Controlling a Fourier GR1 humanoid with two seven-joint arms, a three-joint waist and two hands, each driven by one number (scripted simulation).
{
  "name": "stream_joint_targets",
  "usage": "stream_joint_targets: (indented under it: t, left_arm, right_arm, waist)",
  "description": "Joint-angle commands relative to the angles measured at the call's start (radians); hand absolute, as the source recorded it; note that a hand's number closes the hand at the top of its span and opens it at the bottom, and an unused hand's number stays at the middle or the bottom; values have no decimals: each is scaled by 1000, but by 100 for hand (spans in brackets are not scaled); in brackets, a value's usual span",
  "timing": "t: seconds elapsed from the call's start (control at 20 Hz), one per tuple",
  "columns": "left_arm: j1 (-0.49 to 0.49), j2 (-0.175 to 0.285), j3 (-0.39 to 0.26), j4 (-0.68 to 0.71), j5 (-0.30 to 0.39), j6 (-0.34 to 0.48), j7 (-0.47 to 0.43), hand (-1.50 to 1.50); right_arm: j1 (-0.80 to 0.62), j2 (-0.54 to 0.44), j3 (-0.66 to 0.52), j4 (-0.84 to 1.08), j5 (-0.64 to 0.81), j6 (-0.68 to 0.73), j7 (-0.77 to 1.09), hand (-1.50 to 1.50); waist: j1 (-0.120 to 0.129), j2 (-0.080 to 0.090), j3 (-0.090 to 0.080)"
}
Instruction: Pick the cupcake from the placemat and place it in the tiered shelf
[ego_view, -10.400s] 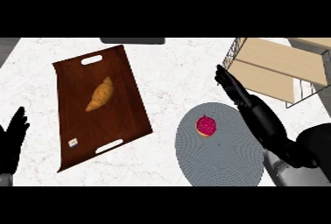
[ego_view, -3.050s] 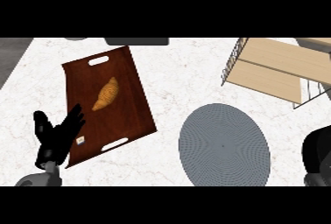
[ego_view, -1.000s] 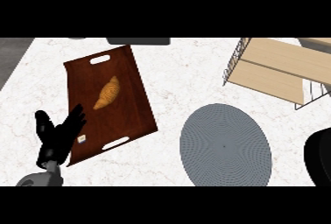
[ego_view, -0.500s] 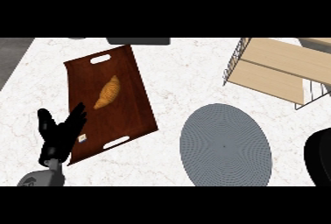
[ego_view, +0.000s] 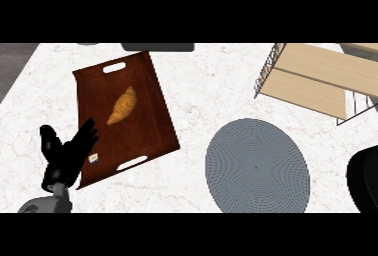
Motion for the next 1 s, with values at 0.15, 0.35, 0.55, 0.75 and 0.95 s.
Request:
stream_joint_targets:
  t: [0.15,0.35,0.55,0.75,0.95]
  left_arm:
    - [-8,-12,5,47,-9,6,-37,0]
    - [-1,32,27,27,14,-31,-15,0]
    - [19,41,48,26,44,-57,-22,0]
    - [30,-8,0,0,-10,-2,-32,0]
    - [48,-4,10,-12,6,-12,-12,0]
  right_arm:
    - [27,-78,-43,-68,-18,-117,25,-150]
    - [104,-171,-109,-47,-33,-155,14,-150]
    - [100,-281,-172,-69,-70,-136,104,-150]
    - [199,-368,-267,-73,-191,-41,38,-150]
    - [322,-393,-312,-132,-288,59,30,-150]
  waist:
    - [-14,-1,-2]
    - [-13,0,0]
    - [-17,-3,-1]
    - [-19,-1,0]
    - [-16,-2,-1]
